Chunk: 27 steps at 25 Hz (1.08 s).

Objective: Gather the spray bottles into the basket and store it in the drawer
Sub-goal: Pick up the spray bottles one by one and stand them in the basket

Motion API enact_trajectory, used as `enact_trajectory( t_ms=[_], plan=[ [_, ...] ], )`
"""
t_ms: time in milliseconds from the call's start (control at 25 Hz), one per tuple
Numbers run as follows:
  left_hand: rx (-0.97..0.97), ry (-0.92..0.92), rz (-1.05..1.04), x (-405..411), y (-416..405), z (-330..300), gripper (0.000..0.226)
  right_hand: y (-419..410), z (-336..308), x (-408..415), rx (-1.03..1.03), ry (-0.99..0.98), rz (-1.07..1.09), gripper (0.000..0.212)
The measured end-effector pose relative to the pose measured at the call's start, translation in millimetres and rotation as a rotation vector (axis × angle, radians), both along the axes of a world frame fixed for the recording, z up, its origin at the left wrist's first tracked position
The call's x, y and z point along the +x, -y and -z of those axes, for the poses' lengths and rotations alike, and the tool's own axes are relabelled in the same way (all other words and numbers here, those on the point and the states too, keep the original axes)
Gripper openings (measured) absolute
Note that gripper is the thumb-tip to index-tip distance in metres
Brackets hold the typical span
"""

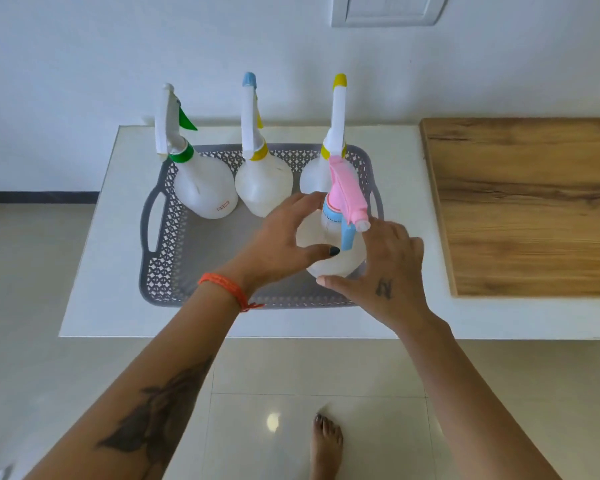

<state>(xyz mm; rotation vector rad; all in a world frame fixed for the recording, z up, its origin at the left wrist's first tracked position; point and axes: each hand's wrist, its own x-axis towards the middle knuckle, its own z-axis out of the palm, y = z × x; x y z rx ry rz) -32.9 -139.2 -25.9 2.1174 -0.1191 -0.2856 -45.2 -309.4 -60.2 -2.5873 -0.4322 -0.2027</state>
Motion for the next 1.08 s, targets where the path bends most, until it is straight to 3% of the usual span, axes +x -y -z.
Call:
enact_trajectory(
  t_ms=[480,760,1080],
  plan=[
    [0.087,0.076,0.053,1,9,40,0.062,0,29,-2,-0.088,-0.019,0.049,0.087],
    [0.057,-0.017,0.015,-7,10,42,0.078,5,28,-12,-0.117,-0.048,0.043,0.095],
    [-0.230,0.151,-0.540,-84,5,35,0.067,-1,18,-89,0.292,0.043,0.342,0.067]
  ],
)
